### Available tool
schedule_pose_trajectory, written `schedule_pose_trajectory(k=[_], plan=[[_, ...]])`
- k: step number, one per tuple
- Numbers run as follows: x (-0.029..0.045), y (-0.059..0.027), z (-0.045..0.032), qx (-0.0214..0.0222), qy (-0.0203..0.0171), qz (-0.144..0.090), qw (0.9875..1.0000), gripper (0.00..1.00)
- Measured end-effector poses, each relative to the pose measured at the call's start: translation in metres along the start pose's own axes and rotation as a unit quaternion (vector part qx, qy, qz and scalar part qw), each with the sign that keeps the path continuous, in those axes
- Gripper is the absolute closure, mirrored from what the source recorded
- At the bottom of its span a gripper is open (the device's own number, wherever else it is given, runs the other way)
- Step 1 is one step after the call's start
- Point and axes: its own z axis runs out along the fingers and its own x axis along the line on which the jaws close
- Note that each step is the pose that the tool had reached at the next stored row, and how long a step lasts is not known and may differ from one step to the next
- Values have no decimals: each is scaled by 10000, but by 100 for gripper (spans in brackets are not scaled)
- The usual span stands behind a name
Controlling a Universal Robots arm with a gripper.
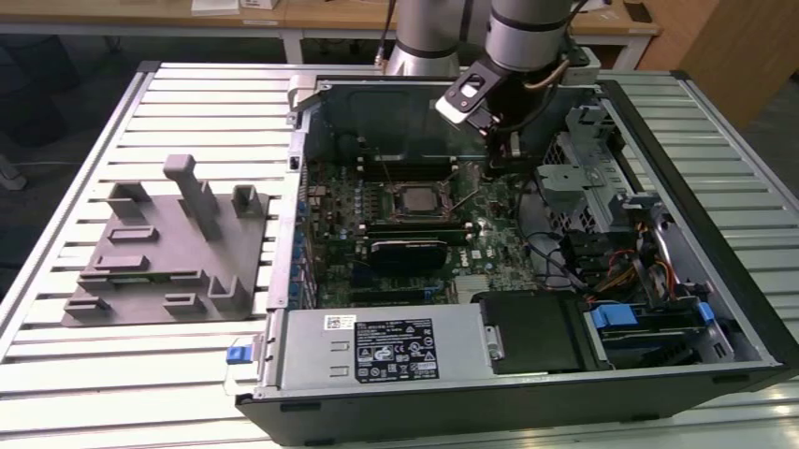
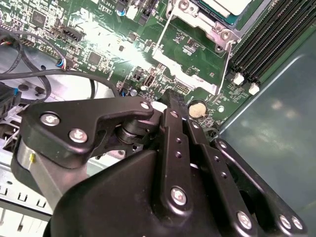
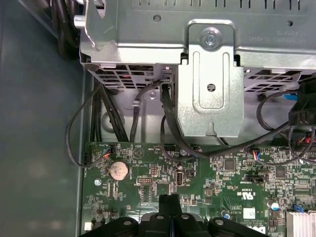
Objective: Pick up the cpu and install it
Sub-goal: 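Close the cpu cover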
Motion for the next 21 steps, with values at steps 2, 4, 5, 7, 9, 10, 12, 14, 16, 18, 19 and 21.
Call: schedule_pose_trajectory(k=[2, 4, 5, 7, 9, 10, 12, 14, 16, 18, 19, 21], plan=[[0, -1, 16, 1, -2, 3, 10000, 89], [0, -2, 38, 9, -2, 4, 10000, 89], [0, -3, 44, 13, -2, 4, 10000, 89], [0, -3, 44, 14, -3, 4, 10000, 89], [0, -2, 46, 19, -3, 4, 10000, 89], [0, 3, 51, 59, -2, 4, 10000, 89], [0, 13, 58, 177, -2, 3, 9998, 89], [-1, 13, 58, 187, -3, 4, 9998, 89], [0, 13, 58, 191, -2, 4, 9998, 89], [0, 13, 59, 193, -2, 3, 9998, 89], [0, 8, 59, 192, -1, 3, 9998, 89], [0, -19, 58, 192, 1, 3, 9998, 89]])
